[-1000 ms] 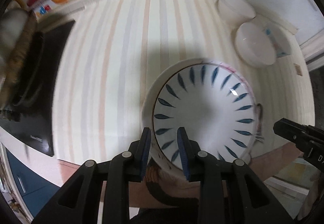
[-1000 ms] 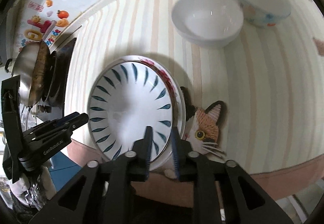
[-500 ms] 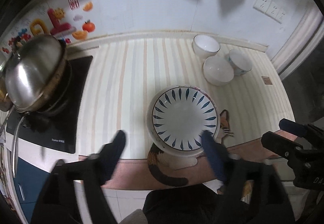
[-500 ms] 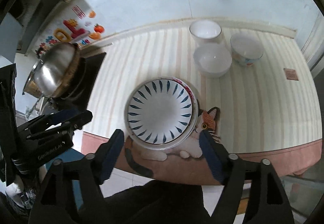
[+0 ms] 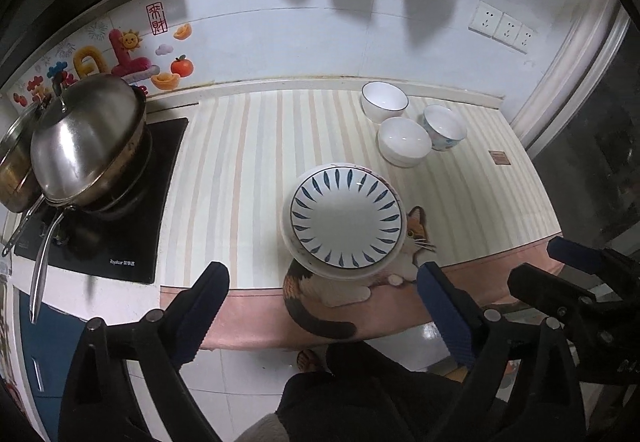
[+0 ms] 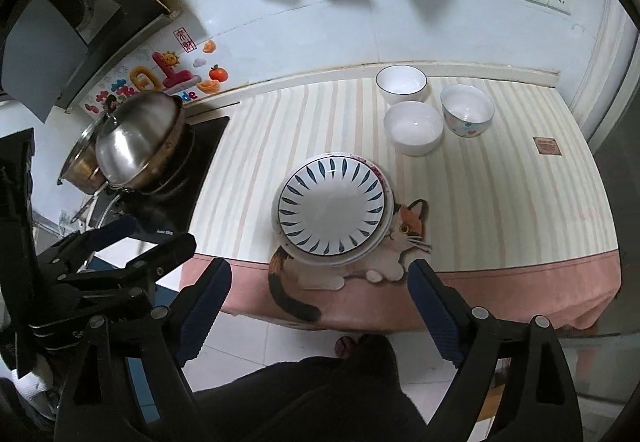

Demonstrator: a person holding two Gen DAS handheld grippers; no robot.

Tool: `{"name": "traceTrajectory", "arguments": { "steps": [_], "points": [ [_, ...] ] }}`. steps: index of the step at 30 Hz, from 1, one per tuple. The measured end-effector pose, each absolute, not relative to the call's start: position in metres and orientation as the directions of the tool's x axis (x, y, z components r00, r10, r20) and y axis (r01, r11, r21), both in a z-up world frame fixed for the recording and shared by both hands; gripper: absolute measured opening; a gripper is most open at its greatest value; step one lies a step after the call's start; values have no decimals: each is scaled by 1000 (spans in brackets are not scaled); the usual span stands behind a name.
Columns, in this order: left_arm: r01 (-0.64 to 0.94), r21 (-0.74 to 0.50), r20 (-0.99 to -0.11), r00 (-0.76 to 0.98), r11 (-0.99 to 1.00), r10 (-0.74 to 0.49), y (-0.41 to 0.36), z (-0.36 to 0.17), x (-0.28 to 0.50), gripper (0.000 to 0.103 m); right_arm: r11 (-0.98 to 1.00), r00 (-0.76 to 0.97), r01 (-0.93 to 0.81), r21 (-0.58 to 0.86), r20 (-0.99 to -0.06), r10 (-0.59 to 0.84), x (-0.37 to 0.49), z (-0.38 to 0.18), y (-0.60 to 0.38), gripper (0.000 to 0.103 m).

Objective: Organize plates and bowls
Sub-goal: 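Lower the plate stack onto the cat mat and open both grippers, then grasp a white bowl rim with the left gripper while the right gripper approaches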

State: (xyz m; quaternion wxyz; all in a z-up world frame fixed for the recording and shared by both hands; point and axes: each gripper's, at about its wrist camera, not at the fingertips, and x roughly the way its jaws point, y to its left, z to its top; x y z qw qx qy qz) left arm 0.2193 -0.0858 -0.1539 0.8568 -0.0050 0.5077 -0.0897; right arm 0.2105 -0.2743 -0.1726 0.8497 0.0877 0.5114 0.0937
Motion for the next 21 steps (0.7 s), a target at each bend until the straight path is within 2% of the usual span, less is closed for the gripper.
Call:
{"name": "traceTrajectory", "arguments": {
  "steps": [6,13,20,21],
  "points": [
    [138,-88,-857,495,986,-146,-103,-153,239,96,949,456,-56,309,-838,300,223,-178,-297,93],
    [112,-101,-859,491,989,-143,-134,-173,317,96,928,480,-9,373,-813,331,284,-200,-347,93],
    [54,-146,-928,338,988,-155,-170,-247,443,96,910,442,87,405,-835,329,383,-260,-418,93],
    [45,-164,-937,306,985,-170,-174,-259,458,93,907,427,97,409,-841,334,399,-273,-426,92]
  ]
}}
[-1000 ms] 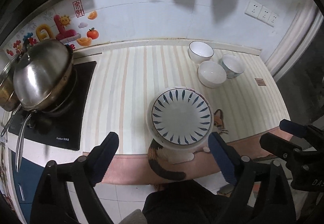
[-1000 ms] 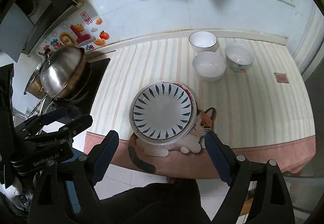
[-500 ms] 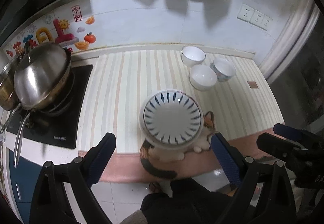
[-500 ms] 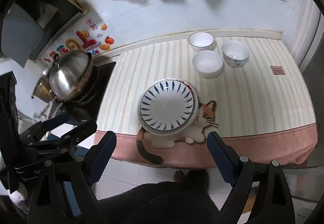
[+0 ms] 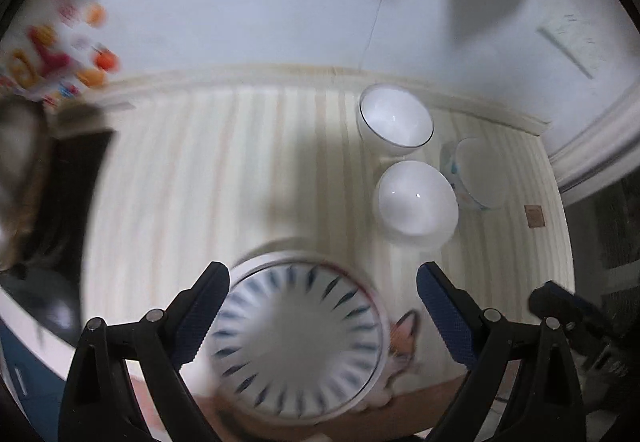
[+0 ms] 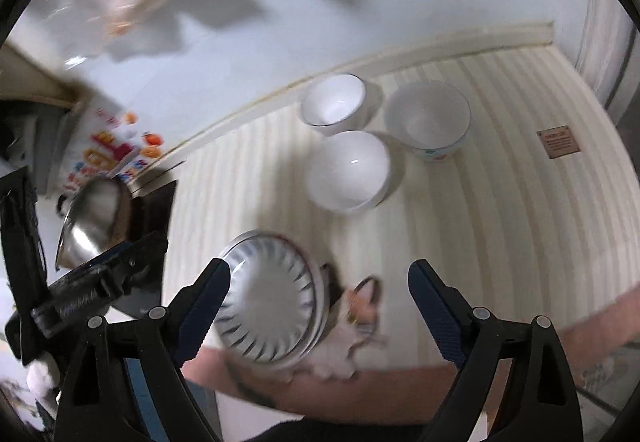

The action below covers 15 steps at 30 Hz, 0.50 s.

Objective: Organize plates and bowls
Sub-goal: 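Grasp a white bowl rim with the left gripper while the right gripper approaches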

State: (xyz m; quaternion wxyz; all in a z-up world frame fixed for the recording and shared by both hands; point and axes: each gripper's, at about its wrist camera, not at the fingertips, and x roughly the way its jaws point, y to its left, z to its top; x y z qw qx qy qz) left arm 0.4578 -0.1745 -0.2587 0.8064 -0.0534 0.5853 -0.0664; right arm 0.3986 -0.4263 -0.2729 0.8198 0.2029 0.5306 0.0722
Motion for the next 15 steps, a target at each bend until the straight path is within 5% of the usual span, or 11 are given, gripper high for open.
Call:
{"name": "traceTrajectory", "arguments": {
  "steps": [6,11,13,15],
  "points": [
    [15,-227,-962,151,974,-226,-205,-329,531,63,899,319,145,414,-879,354,484,-352,-460,83],
    [76,-228,-970,69,971,-233,-239,-369,560,54,895,251,167,413,-896,367,531,-404,-467,69],
    [106,-219,-974,34,970,-223,-251,-383,566,35,890,236,177,421,-896,376,540,-420,-468,61],
    [126,-208,-977,11,970,-211,-258,-393,568,26,884,220,178,431,-893,391,548,-433,-467,44]
  ]
}}
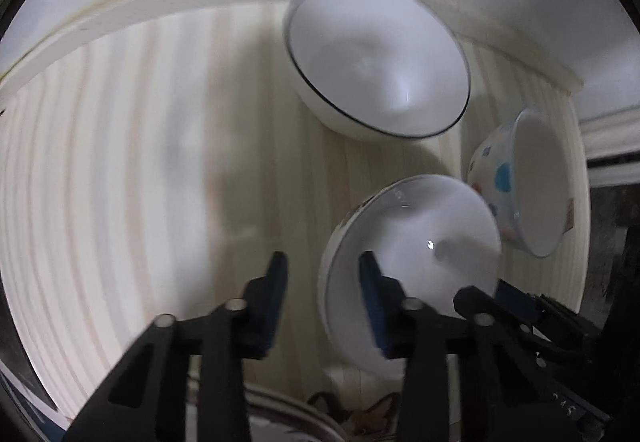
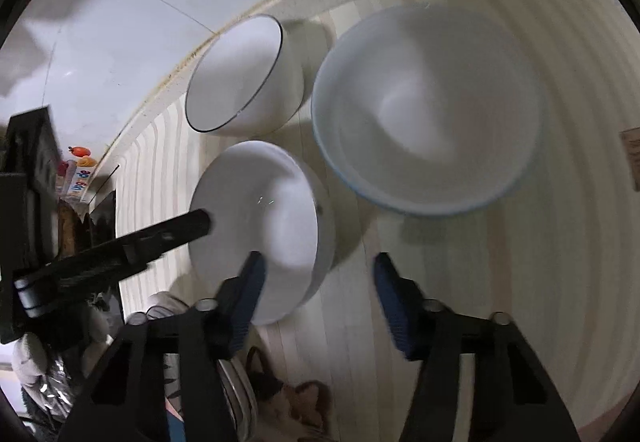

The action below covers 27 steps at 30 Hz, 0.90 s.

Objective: Organize plates and bowls
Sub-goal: 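Grasp a white bowl rim with the left gripper while the right gripper approaches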

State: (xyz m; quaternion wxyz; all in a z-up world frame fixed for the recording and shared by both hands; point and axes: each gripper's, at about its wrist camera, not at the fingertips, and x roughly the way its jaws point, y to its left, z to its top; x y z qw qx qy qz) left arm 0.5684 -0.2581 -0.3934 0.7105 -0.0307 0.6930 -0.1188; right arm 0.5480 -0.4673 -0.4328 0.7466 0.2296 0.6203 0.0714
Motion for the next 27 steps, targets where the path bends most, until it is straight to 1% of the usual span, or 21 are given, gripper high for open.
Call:
{"name": "traceTrajectory", "arguments": {
  "steps": [1,3,5,8,13,19,27],
  "points": [
    [135,-203,-979,6,970,-206,-261,-397,568,25,885,216,178,431,-894,392,550,-437,-466,41],
    [144,-202,-979,6,969,-205,-264,-400,567,23,891,207,172,420,-900,384,554,-444,-463,23],
    [154,-200,-979,6,968,-204,-268,-400,564,21,895,198,167,414,-903,380,558,-450,-459,18],
    [175,-181,-982,19,968,-187,-276,-399,558,20,907,206,153,392,-911,358,559,-449,-454,17],
    [165,-190,-980,23,968,-197,-275,-393,556,19,919,207,140,370,-918,338,556,-447,-451,16],
    [175,-201,-975,58,964,-214,-271,-360,539,19,920,208,120,374,-915,345,543,-434,-450,15],
    [221,-213,-969,77,952,-235,-294,-329,485,19,913,212,126,389,-909,358,495,-405,-467,15]
  ]
}}
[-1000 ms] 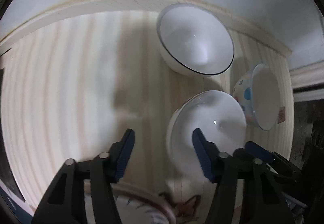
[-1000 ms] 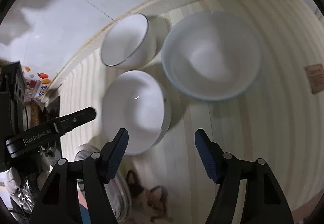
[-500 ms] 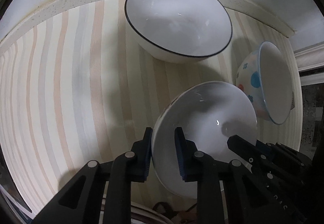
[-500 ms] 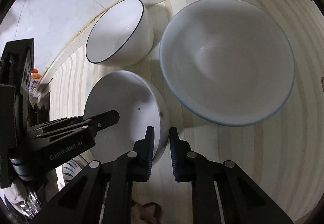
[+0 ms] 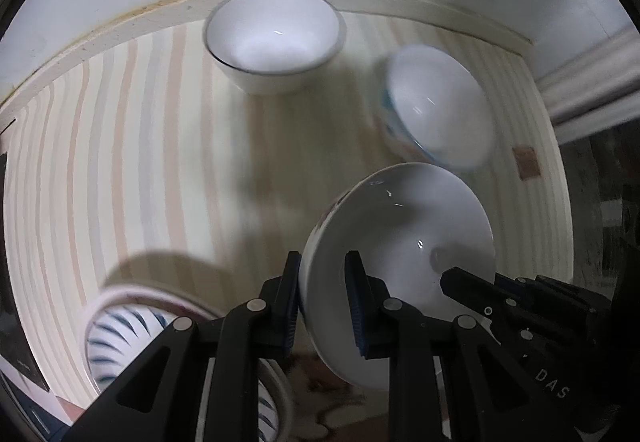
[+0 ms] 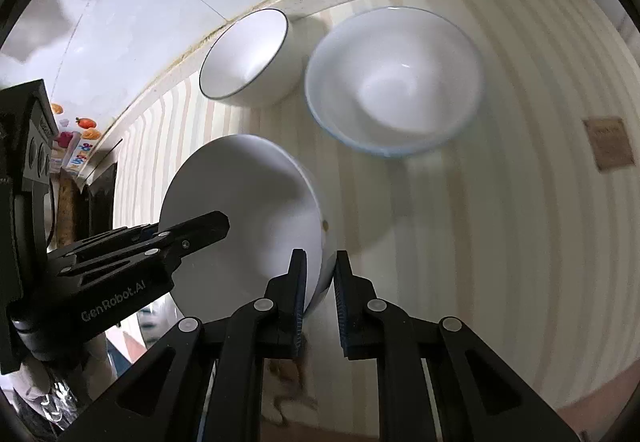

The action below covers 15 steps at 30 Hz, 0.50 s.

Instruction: Organize plates and bowls

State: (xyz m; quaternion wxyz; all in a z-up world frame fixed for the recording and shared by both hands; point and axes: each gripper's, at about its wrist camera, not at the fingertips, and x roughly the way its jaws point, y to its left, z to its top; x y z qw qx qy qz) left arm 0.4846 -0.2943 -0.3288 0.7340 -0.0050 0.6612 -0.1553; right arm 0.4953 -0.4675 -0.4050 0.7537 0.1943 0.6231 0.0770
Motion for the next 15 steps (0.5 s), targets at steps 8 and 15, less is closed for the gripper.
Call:
{"name": "traceTrajectory", "arguments": {
  "steps": [8,15],
  "points": [
    [269,-231,-968,37,935,-250,-324,-334,448,19,906,181,161,392,-914,363,440,-401,-494,15],
    [303,-224,-972,-7,926,-233,-338,-353,432,19,897,156,197,395,-916,369,410,-415,-522,15]
  ]
}}
